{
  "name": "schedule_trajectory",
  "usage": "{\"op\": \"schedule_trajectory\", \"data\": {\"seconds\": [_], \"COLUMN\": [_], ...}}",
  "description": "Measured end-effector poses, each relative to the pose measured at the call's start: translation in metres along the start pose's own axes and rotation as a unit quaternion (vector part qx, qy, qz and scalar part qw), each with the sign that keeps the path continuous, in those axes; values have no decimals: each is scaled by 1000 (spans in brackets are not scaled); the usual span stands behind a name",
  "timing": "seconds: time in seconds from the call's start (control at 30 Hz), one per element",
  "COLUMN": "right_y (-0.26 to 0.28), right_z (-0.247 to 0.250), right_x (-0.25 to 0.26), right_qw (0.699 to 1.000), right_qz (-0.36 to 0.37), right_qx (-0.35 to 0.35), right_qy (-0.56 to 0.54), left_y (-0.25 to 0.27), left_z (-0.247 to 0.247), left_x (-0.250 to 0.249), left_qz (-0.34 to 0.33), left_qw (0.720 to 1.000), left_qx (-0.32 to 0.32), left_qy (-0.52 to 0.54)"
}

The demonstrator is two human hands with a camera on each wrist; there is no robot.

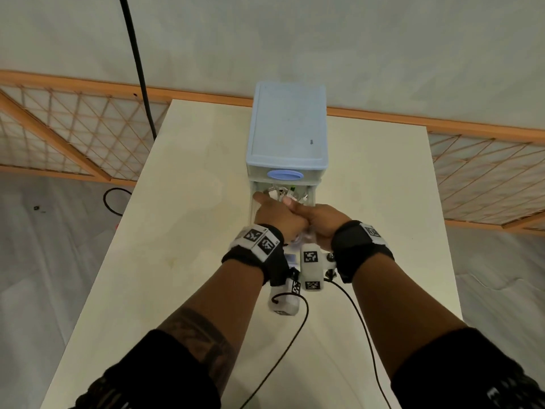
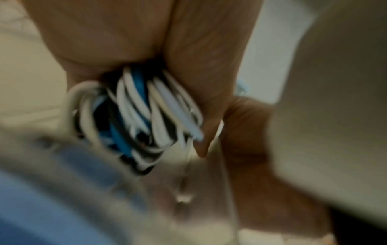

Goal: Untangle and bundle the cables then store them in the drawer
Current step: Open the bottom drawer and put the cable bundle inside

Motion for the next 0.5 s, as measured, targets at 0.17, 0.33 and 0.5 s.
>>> {"op": "schedule_trajectory", "data": {"seconds": [0.17,0.33,0.5], "right_y": [-3,-4,-6], "right_z": [5,-4,-6], "right_x": [5,2,0], "right_qw": [999,997,997], "right_qz": [28,77,78], "right_qx": [-32,-17,14], "right_qy": [-4,23,13], "left_y": [-16,-3,-7], "left_z": [-1,29,35], "left_x": [7,0,-1], "left_qz": [-12,-100,-133], "left_qw": [990,982,961], "left_qx": [115,69,52], "left_qy": [83,-146,-235]}}
Point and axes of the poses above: each hand's wrist, its own y-axis away from the middle knuckle, its own z-axis out of the back of the hand, x = y × z, the point moved 2 cm from there along -y, towards the middle knuckle, and after that the axes turned 12 degrees about -y, right-handed, at the moved point
